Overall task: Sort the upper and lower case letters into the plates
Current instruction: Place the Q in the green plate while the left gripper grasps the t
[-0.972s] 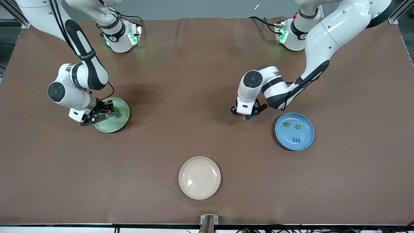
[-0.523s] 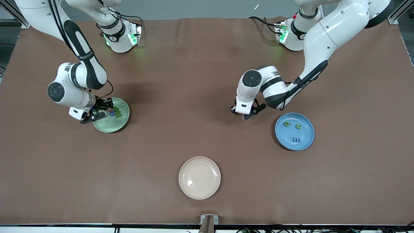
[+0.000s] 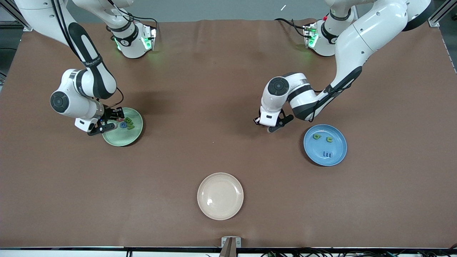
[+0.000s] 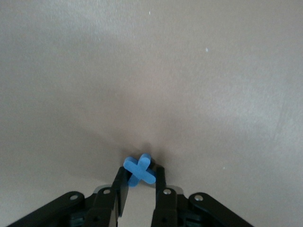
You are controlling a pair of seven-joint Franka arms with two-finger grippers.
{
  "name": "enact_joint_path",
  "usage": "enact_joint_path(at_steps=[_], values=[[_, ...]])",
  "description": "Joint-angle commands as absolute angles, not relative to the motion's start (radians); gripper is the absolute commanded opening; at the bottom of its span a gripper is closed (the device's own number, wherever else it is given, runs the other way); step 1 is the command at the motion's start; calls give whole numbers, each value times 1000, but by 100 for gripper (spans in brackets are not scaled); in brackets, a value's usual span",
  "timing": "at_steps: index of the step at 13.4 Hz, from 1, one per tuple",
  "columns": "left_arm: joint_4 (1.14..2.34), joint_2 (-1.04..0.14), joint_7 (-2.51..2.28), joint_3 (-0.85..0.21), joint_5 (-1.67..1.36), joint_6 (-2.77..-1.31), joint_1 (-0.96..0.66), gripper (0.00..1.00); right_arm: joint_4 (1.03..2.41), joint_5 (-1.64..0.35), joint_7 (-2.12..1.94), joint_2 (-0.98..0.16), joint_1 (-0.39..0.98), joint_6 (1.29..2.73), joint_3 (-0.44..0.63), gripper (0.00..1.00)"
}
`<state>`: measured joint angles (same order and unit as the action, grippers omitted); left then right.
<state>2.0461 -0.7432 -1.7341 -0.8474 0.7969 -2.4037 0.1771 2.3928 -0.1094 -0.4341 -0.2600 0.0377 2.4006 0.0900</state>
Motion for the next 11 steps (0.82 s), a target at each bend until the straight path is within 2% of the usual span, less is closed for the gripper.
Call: enact_joint_path(at_steps=[1, 2, 5, 7, 8, 9, 11], values=[[2026, -704, -1692, -876, 804, -2364, 218, 18, 2421, -97, -442, -222, 11, 2395, 74, 19], [2007, -703, -1645, -920, 789, -2323, 254, 18, 2421, -97, -442, -222, 5, 2395, 74, 22], [1924, -704, -1334, -1032, 761, -2105, 379, 18, 2421, -97, -442, -224, -3, 2395, 74, 22], [1895, -706, -1167, -1042, 755, -2088, 443, 18, 2421, -97, -442, -224, -3, 2396, 74, 25], [1876, -712, -1096, -1040, 756, -2088, 472, 18, 2421, -97, -440, -224, -3, 2396, 74, 55], [1864, -716, -1016, -1039, 755, -2088, 497, 17, 2418, -97, -439, -224, -3, 2395, 72, 100], [1832, -744, -814, -1020, 755, -2089, 544, 15, 2413, -97, -437, -224, -2, 2393, 74, 100]])
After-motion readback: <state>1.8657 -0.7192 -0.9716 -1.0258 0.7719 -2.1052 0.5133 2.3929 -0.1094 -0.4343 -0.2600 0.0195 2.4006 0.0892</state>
